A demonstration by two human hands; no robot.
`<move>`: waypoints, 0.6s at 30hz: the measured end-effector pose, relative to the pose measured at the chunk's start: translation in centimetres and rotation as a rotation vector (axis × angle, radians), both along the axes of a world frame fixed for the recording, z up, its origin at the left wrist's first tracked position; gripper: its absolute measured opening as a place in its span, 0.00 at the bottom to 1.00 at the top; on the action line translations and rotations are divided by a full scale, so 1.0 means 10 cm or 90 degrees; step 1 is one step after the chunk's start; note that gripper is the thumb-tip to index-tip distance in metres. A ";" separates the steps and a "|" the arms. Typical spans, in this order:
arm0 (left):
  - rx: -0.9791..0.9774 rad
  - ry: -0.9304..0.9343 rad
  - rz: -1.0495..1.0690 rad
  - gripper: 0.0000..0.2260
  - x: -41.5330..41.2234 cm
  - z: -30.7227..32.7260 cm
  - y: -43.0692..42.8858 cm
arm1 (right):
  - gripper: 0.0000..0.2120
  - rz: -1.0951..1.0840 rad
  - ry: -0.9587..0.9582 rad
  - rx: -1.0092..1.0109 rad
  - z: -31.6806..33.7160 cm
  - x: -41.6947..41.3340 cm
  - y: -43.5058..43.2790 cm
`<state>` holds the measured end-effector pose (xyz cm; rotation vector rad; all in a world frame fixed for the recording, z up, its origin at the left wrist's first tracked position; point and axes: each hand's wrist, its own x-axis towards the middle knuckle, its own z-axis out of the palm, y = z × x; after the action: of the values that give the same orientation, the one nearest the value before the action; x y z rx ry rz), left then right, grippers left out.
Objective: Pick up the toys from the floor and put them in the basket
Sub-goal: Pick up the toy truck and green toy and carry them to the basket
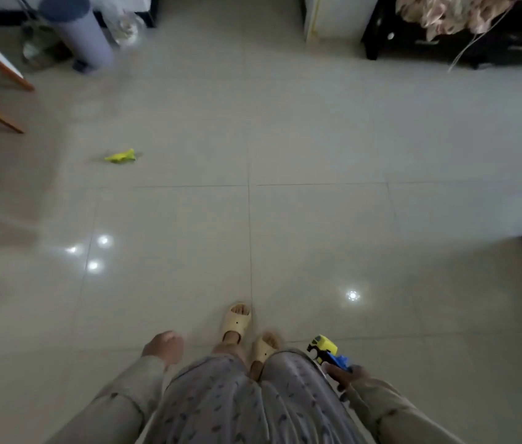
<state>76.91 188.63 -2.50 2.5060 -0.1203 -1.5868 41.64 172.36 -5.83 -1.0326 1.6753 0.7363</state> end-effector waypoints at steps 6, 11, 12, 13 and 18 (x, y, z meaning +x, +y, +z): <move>0.047 0.050 0.131 0.13 -0.44 -0.10 0.71 | 0.35 0.220 0.029 -0.019 -0.10 0.29 -0.34; 0.044 0.095 0.333 0.06 -0.50 -0.17 1.09 | 0.29 0.305 -0.040 -0.044 0.08 0.91 -0.62; 0.049 0.097 0.361 0.06 -0.47 -0.19 1.11 | 0.25 0.317 -0.063 -0.050 0.12 1.03 -0.68; 0.055 0.095 0.376 0.05 -0.44 -0.20 1.12 | 0.21 0.326 -0.080 -0.052 0.15 1.15 -0.73; 0.044 0.105 0.421 0.06 -0.10 -0.32 0.91 | 0.16 0.295 -0.111 -0.040 0.23 1.63 -0.93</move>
<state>75.93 197.73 -5.66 2.1068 0.7152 -1.4938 57.95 163.01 -3.54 -1.5105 1.3286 0.8627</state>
